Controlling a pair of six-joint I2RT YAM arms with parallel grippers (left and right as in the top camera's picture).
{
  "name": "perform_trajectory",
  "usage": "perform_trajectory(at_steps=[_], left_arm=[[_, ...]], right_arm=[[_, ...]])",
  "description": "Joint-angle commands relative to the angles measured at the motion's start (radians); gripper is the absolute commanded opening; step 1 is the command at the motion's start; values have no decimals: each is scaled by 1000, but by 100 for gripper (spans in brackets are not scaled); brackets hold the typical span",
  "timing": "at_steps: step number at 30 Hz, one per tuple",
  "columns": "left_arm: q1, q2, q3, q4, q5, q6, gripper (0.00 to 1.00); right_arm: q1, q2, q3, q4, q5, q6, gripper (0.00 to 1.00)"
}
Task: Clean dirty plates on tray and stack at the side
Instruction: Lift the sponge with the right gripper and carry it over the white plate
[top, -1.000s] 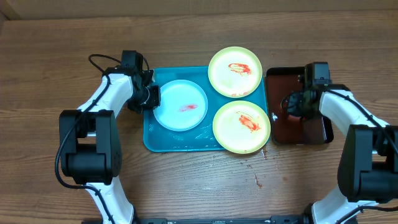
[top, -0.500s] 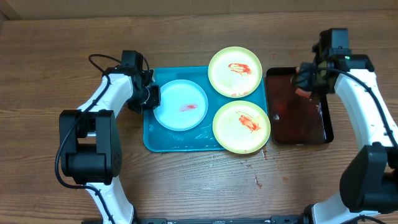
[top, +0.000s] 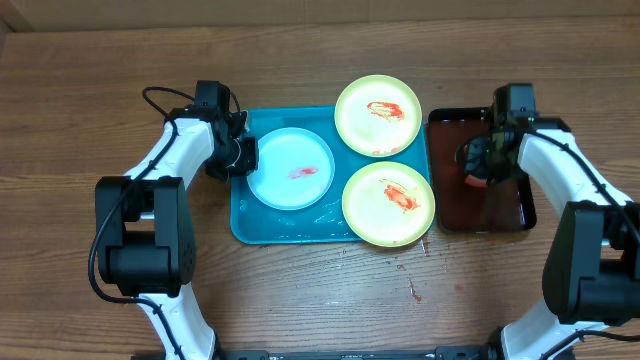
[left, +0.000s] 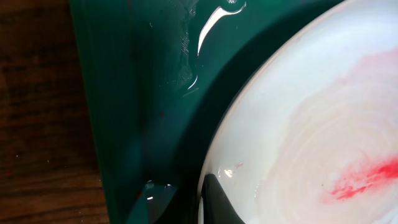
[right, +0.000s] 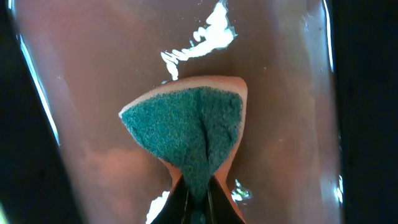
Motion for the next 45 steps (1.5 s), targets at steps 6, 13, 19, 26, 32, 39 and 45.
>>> perform_trajectory(at_steps=[6,13,19,26,32,39,45], left_arm=[[-3,33,-5,8,-25,15,4],[-3,33,-5,16,-24,15,4],[-3,33,-5,21,-24,15,4],[-3,33,-5,24,-25,15,4],[-3,33,-5,24,-25,15,4],[-3,33,-5,27,-24,15,4],[-3,33,-5,31,-24,15,4]], right_arm=[[6,0,-161,157,14,-8,4],[6,0,-253,245,13,-7,4],[5,-1,-239,241,-31,-7,4],[5,-25,-50,48,-119,-3,4],[12,-71,191,-163,-145,-2,4],[88,-82,338,-283,-360,-3,4],[269,-62,337,-218,-465,119,4]])
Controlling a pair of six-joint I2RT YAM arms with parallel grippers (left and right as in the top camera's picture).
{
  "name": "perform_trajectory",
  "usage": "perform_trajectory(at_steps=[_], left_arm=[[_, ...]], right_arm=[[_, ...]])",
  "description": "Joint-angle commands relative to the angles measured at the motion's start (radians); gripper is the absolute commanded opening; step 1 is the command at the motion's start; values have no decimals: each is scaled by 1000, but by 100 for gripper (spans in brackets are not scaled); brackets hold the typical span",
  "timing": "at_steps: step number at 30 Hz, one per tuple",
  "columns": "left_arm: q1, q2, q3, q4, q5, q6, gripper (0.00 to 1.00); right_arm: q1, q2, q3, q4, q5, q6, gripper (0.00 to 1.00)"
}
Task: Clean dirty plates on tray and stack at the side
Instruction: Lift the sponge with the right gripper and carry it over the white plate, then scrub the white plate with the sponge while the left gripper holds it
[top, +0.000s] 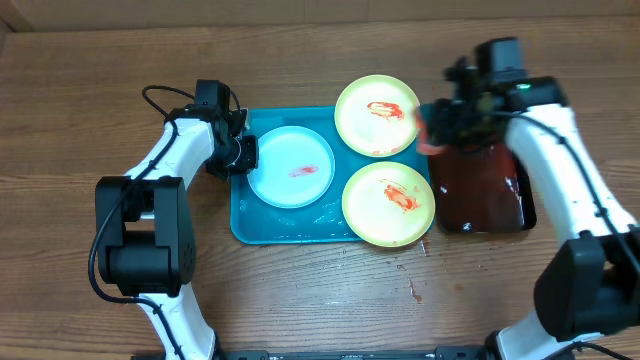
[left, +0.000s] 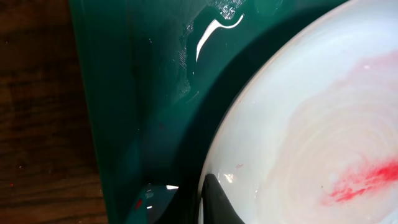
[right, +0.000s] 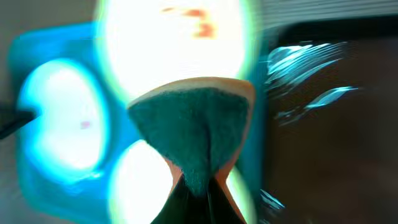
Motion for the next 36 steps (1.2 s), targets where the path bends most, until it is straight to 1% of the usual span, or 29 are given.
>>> perform_trajectory(at_steps=[1,7,12,14,20,28,36], left_arm=[[-3,33,-5,8,-24,15,4],[-3,33,-5,8,-24,15,4],[-3,33,-5,7,-23,15,4],[-3,33,-5,7,-21,15,4],[-3,26,-3,-6,-21,11,4],[-12,5,-3,-42,-17,-5,4],[-50,5,-4,-79,-17,-5,4]], right_arm=[[122,9,18,50,-85,111,4],[337,87,17,186,82,282,4],[447,178,17,272,230,381,4],[474,222,17,300,274,388,4],[494,312,19,330,311,388,4],[494,367,19,355,313,388,4],[494,459,19,364,215,388,4]])
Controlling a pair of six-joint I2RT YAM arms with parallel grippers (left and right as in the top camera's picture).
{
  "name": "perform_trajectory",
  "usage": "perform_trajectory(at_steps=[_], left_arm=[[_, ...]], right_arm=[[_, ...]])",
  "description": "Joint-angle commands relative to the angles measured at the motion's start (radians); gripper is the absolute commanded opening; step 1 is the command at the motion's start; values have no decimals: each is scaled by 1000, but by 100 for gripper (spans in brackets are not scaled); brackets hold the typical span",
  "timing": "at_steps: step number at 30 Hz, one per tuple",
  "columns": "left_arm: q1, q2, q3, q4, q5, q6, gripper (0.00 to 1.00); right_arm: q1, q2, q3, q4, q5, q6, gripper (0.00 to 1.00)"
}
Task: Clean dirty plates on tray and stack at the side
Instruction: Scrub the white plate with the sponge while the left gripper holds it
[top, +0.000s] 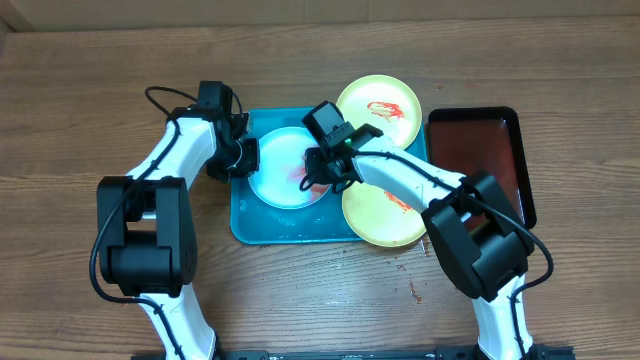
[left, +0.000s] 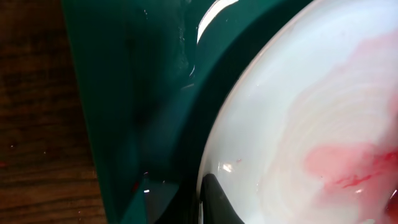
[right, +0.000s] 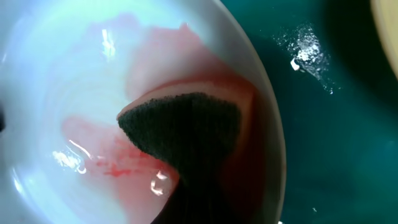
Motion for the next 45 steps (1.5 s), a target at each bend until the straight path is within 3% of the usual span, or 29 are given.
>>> perform_trajectory(at_steps=[1,8,18,27,32,36,45], left_arm=[[-39,5,-10,-23,0,-3,4],[-53,5,-10,-11,1,-6,4],[-52,5,-10,-9,1,-6,4],[-52,5,-10,-3,0,-5,4],[-52,5,-10,1,0,-5,4],[-52,5,-10,2,0,-5,4],[-52,5,-10,6,0,-6,4]], right_arm=[[-3,76,0,16,-62,7,4],[13,78,2,106,-243,14,4],[83,80,3,108,-266,31,4],[56,80,143,-225,204,-13,4],[56,80,190,-246,335,-20,4],[56,94,190,-180,238,-20,4],[69,182,190,11,-245,-116,4]])
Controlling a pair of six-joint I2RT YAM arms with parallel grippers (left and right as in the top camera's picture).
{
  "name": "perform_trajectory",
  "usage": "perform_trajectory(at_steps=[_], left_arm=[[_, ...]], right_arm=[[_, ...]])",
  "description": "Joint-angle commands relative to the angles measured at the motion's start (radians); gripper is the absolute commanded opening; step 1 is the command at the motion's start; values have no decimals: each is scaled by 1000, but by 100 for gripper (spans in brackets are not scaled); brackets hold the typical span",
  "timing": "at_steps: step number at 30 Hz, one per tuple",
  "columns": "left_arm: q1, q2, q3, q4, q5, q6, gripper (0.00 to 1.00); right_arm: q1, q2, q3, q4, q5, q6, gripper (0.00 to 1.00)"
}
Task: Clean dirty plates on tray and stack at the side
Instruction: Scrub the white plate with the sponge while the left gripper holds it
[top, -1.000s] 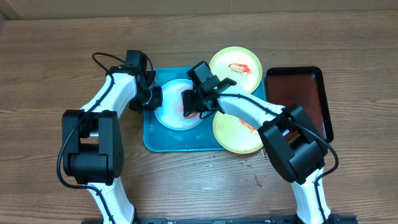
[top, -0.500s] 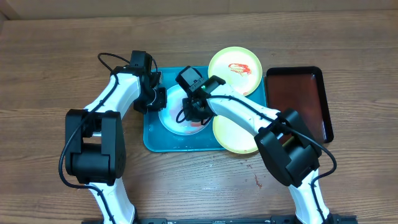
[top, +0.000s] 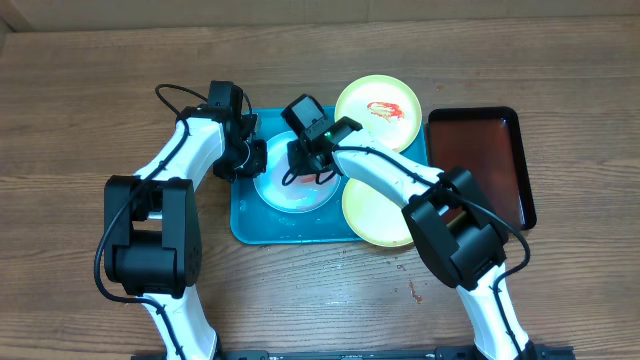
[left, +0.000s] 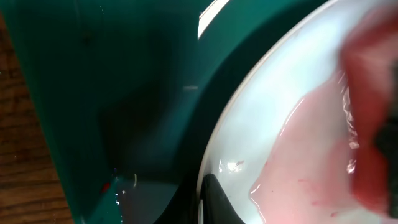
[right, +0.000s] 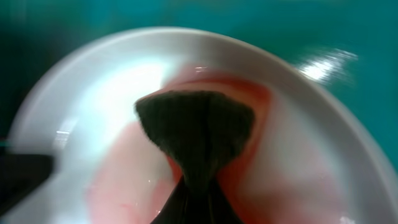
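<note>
A white plate (top: 290, 195) smeared with pink wash lies in the left half of the teal tray (top: 245, 225). My left gripper (top: 250, 160) is shut on the plate's left rim (left: 214, 155). My right gripper (top: 305, 165) is shut on a dark green sponge (right: 196, 127), which presses on the white plate (right: 124, 87). Two yellow-green plates sit to the right: the far one (top: 378, 110) carries red sauce, while the near one (top: 375, 215) is partly hidden under my right arm.
A dark rectangular tray of brownish water (top: 490, 165) sits at the right. Red sauce spots (top: 413, 290) mark the wooden table in front of the plates. The teal tray's floor (left: 124, 93) is wet.
My right gripper with the sponge has moved from the white plate's right side toward its left and far part. The pink smear has spread wider. The left gripper and the plate shifted slightly to the right.
At first my right gripper held the sponge in the dark water tray while the left gripper held the white plate's rim. Then the sponge was in the air over the yellow-green plates. Afterwards it pressed on the white plate's red stain, and now the stain is a pink wash.
</note>
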Motion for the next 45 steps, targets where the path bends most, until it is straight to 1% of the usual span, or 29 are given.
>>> perform_trajectory(at_steps=[1,6,9,12,15,18,20,22,28,33,38,40,41,45], left_arm=[[-15,5,-12,4,14,-3,4],[-15,5,-12,10,14,-3,4],[-14,5,-12,10,12,-3,4],[-14,5,-12,10,9,-3,4],[-14,5,-12,13,9,-2,4],[-14,5,-12,18,9,-3,4],[-14,5,-12,20,9,-3,4],[-14,5,-12,20,9,-3,4],[-14,5,-12,20,9,-3,4],[-14,5,-12,18,9,-2,4],[-14,5,-12,13,9,-2,4],[-14,5,-12,13,9,-2,4],[-14,5,-12,13,9,-2,4],[-14,5,-12,13,9,-3,4]], right_arm=[[35,64,6,18,-258,-76,4],[40,63,13,-28,-409,-116,4],[34,59,14,-92,-436,-131,4],[18,45,14,-166,-418,-153,4],[-2,24,31,-255,-295,-138,4],[-10,2,61,-345,-80,-79,4],[-11,-8,74,-380,64,-41,4],[-11,-9,76,-390,166,-4,4],[-10,5,75,-372,360,107,4],[-10,29,75,-304,401,113,4],[-11,31,75,-248,490,132,4],[-11,31,75,-209,477,116,4],[-11,31,75,-180,442,80,4],[-11,31,75,-72,241,-29,4]])
